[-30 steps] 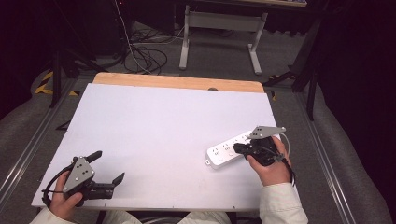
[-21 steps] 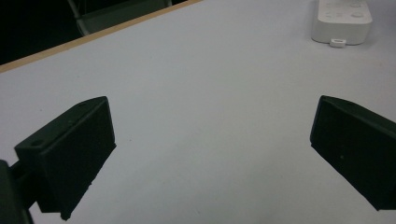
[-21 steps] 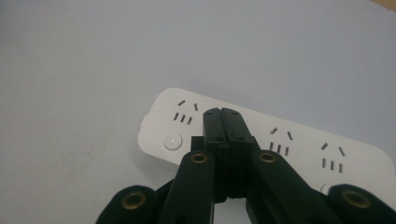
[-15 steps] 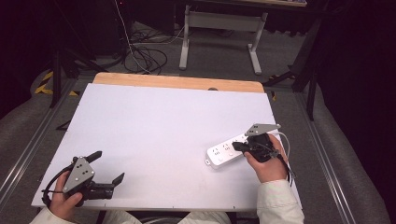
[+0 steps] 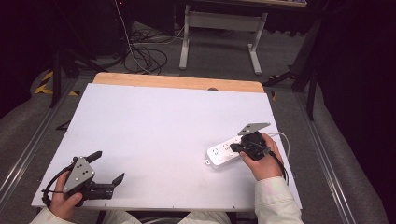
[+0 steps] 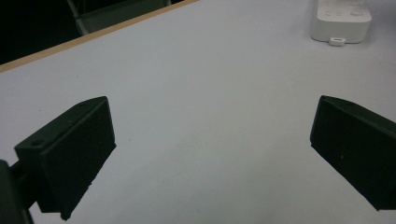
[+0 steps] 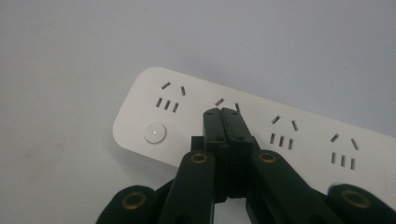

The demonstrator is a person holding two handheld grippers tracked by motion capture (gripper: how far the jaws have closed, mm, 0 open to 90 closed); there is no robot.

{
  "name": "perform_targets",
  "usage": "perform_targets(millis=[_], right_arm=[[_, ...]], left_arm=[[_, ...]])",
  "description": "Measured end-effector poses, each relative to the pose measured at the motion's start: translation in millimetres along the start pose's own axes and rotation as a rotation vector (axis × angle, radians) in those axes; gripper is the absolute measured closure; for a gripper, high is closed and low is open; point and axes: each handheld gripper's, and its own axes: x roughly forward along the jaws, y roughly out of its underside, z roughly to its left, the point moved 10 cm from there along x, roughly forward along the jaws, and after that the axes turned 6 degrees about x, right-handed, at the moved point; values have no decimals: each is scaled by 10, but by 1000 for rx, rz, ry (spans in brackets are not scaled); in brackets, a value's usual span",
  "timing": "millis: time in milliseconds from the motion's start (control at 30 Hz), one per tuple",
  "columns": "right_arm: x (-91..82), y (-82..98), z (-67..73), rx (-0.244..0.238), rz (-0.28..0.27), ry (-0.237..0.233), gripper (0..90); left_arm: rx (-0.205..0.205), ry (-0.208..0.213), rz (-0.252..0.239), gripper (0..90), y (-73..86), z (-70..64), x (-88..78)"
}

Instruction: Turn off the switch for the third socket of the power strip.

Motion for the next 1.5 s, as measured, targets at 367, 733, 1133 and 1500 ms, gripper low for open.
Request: perform_targets(millis=[367,733,1133,1500], right_arm=[[127,77,-4,24,62,-7,900],[189,118,-12,38,96,-9,900],[210,131,-7,46,97,-10,900],[221,143,-14,67,100,-14,900]], left_arm=[[0,9,2,3,1,-9,0],[2,14,4,4,3,-13,0],[5,16,3,4,1,-20,4],[4,24,6,4,7,-35,6]])
